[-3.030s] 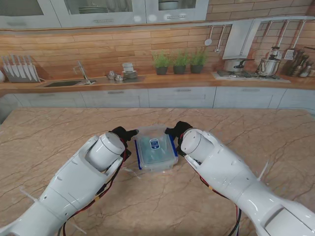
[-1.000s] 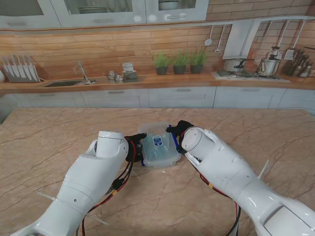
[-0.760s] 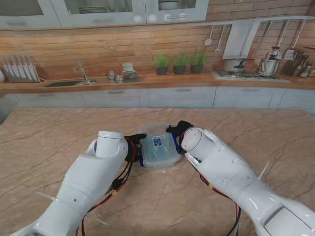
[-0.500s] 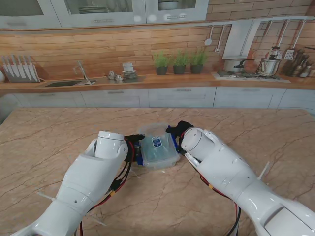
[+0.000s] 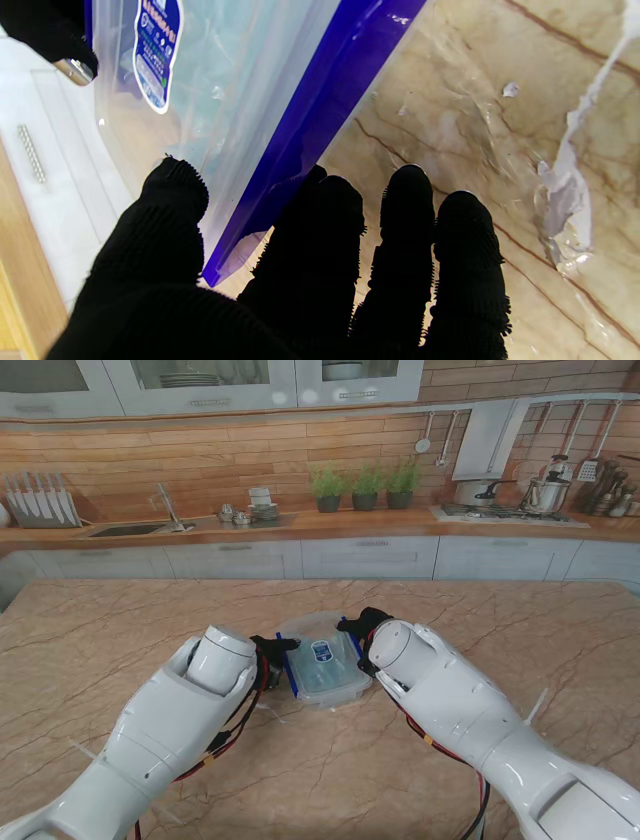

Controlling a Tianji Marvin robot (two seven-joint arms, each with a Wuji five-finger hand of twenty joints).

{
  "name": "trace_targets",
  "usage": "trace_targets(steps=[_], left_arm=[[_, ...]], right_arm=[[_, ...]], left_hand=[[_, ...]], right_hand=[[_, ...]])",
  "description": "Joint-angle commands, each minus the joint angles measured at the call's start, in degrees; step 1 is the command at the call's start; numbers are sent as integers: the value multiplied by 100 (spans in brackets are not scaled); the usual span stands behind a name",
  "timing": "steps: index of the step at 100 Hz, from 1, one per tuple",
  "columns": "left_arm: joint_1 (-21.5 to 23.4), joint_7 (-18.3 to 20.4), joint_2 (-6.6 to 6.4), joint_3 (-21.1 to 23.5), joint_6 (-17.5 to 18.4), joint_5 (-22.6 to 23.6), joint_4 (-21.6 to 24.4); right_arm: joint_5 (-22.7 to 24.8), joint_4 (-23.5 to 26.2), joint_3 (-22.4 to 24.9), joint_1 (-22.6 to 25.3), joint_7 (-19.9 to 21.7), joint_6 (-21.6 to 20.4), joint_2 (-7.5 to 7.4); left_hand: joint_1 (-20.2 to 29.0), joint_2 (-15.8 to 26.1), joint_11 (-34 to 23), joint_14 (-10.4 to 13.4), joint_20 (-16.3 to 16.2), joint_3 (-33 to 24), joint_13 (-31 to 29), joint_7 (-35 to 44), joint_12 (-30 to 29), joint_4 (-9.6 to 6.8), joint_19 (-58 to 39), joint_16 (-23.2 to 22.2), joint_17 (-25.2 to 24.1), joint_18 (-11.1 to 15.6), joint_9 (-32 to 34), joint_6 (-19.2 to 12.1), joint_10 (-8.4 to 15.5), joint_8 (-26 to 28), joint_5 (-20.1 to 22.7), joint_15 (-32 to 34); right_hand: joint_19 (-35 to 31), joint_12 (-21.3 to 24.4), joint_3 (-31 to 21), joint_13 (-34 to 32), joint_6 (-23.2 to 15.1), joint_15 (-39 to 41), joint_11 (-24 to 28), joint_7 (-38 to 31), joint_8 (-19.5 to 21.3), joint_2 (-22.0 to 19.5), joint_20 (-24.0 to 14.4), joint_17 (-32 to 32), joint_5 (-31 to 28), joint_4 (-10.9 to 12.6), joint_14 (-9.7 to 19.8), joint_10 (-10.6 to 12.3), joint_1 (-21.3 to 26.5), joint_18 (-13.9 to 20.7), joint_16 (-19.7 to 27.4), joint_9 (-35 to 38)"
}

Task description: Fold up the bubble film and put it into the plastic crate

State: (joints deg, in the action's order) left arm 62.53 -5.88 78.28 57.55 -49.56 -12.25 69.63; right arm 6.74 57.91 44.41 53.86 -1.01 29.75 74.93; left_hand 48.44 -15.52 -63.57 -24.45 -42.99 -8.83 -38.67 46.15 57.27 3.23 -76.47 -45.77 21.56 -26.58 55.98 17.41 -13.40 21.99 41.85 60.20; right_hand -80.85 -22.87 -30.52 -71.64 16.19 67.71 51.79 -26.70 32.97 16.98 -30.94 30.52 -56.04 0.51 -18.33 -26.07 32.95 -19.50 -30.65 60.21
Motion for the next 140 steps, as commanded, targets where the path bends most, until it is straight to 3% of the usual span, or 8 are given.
trace_targets(steps=[1,27,32,45,94,110,129,140], left_arm=[[-32,127,-8,-74,11,40,28],[-303,470,-173,-810,211,866,34],[-353,454,-192,-982,314,1136,20],[-469,560,-282,-1313,484,1623,28],[-498,733,-365,-1771,662,2000,287],[-448,727,-400,-1747,660,2095,370],[-324,823,-532,-1549,486,2196,539],[-226,843,-588,-1404,385,2227,638]], right_arm=[[-164,209,40,44,168,5,-17],[-357,550,55,125,516,-20,-136],[-402,578,46,127,563,-30,-143],[-531,602,12,113,652,-40,-137],[-816,566,-124,4,762,-134,-61],[-737,598,-102,33,790,-87,-104],[-242,683,26,165,684,125,-228],[-111,743,143,249,617,220,-268]], left_hand=[[628,332,-46,-184,-117,5,-123,745,-52,-86,-169,85,-3,-275,206,-410,1,157,421,47],[601,601,-346,-207,-295,-226,-727,1306,-357,-165,-465,304,519,-528,981,-258,117,641,941,312],[263,307,-426,-178,-371,-1063,-1021,1455,-507,-155,-628,449,760,-621,1314,-201,150,598,1216,432],[-148,61,-404,-6,-359,-1899,-1536,1550,-779,-215,-984,707,1184,-573,1814,-86,289,723,1609,533],[-307,-192,-108,81,-95,-2656,-1946,1385,-1345,-272,-914,1100,1679,-866,2205,164,135,531,1957,476],[-384,32,-82,1,-75,-2213,-1746,1228,-1311,-171,-937,1104,1519,-806,1898,44,181,492,1666,440],[-184,622,318,-280,-325,-182,-1114,602,-1270,-156,-661,1005,872,-691,1225,99,-22,451,1137,55],[-49,817,637,-406,-380,445,-847,252,-1422,-185,-544,1033,663,-689,919,115,-181,365,888,-151]], right_hand=[[-189,45,143,-238,-208,341,7,-217,6,-230,-67,90,-425,212,-201,-200,-43,-171,-177,347],[-331,98,199,-248,-13,879,58,-455,-44,-397,-69,344,-731,227,-205,-285,74,-196,-469,782],[-348,104,195,-247,0,931,63,-477,-54,-411,-66,375,-758,228,-202,-294,82,-198,-501,827],[-366,119,161,-243,46,996,64,-514,-77,-459,-56,405,-798,233,-203,-296,133,-204,-548,889],[-383,155,133,-243,101,1002,41,-534,-183,-520,-22,419,-770,147,-190,-301,295,-206,-596,911],[-361,139,224,-244,-43,897,45,-443,-241,-437,-10,310,-567,106,-127,-279,129,-148,-554,718],[-326,95,413,-246,-138,698,76,-293,-258,-359,-15,161,-278,62,-95,-289,-203,-115,-428,467],[-266,81,583,-244,-185,481,30,-167,-221,-399,-37,33,-129,58,-146,-298,-201,-107,-272,308]])
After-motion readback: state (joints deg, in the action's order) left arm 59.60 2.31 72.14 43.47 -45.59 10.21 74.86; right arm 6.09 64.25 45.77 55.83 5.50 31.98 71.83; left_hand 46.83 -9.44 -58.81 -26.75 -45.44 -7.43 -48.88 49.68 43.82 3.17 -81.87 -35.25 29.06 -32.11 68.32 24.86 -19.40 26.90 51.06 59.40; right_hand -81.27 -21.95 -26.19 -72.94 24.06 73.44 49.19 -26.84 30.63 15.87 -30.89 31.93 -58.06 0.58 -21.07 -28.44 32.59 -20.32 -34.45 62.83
